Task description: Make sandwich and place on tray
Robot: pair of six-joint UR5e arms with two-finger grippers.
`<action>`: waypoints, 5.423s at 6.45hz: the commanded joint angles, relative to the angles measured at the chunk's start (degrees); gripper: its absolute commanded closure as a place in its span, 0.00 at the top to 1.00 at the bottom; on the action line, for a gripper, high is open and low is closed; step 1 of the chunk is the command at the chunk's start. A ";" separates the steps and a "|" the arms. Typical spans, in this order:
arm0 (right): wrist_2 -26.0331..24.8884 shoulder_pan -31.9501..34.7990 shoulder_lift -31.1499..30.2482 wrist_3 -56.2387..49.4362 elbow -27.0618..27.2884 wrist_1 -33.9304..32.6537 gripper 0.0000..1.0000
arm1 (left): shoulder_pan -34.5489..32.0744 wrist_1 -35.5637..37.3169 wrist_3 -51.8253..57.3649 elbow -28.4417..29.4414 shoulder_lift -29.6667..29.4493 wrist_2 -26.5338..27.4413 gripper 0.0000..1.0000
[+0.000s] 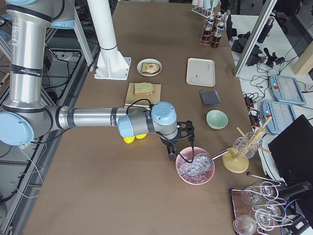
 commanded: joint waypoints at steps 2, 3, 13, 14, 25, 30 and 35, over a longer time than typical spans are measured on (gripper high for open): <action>0.44 0.00 -0.70 -0.43 -0.04 0.18 1.00 | 1.28 -0.84 0.06 0.16 0.06 0.02 0.98; 0.44 0.00 -0.96 -0.44 -0.04 0.18 1.00 | 1.46 -1.11 0.24 0.16 0.76 0.02 0.98; 0.70 0.00 -0.79 -0.09 0.40 0.27 1.00 | 2.77 -6.29 -0.37 0.52 3.49 -0.94 0.98; 0.79 0.00 -0.79 -0.08 0.40 0.27 1.00 | 3.48 -6.39 -0.46 0.43 3.06 -0.95 0.98; -5.23 -33.78 0.70 59.34 11.89 27.60 1.00 | 47.93 -35.66 -70.83 -7.29 -4.59 26.63 0.98; -24.04 -57.26 4.23 74.07 12.62 32.57 1.00 | 54.63 -35.22 -74.03 -7.48 -6.53 34.03 0.98; -35.83 -70.46 3.87 76.73 11.66 33.14 0.99 | 54.64 -35.22 -74.03 -7.13 -6.62 34.38 0.98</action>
